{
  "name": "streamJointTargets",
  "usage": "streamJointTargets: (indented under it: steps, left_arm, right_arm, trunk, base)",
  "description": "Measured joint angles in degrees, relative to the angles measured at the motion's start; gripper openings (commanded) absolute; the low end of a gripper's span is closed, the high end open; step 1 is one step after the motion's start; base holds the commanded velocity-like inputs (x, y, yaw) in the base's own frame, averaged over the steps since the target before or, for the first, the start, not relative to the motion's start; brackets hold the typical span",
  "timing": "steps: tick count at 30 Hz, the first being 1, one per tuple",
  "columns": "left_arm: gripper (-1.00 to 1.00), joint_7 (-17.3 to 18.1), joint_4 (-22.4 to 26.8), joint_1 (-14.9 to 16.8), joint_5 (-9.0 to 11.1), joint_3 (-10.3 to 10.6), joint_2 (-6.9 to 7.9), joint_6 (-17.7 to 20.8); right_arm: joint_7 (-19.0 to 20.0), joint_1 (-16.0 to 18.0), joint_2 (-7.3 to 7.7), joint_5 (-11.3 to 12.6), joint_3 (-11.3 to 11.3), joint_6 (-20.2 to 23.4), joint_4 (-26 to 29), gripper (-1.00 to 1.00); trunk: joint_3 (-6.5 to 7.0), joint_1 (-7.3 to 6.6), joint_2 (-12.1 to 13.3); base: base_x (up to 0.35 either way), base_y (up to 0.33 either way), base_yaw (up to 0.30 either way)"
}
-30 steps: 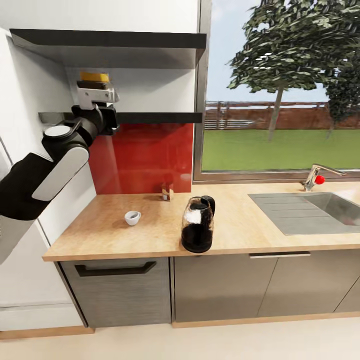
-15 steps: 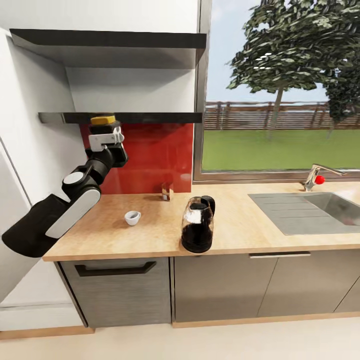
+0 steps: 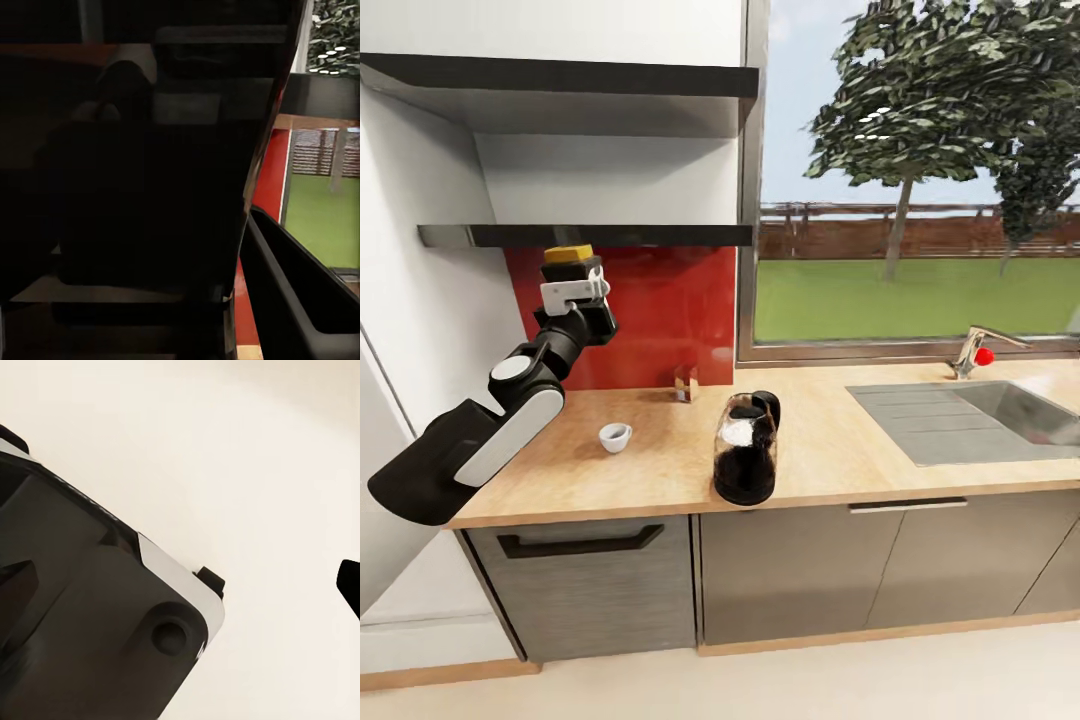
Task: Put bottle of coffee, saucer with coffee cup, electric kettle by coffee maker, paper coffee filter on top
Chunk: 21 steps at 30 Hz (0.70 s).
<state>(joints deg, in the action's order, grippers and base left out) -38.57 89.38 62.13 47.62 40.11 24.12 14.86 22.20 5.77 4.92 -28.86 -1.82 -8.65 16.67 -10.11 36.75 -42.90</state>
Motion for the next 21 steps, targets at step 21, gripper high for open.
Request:
streamJointTargets:
  steps: [21]
  left_arm:
    - [-1.00,0.01,-0.10,0.01,0.04,2.03,-0.05,-0.10]
  right_arm:
    - [0.00,-0.02,0.00,0.01,-0.08,0.01,0.03,1.00]
  trunk:
    - [0.00,0.00,0.00]
  base:
    - [0.000,0.000,-0.192]
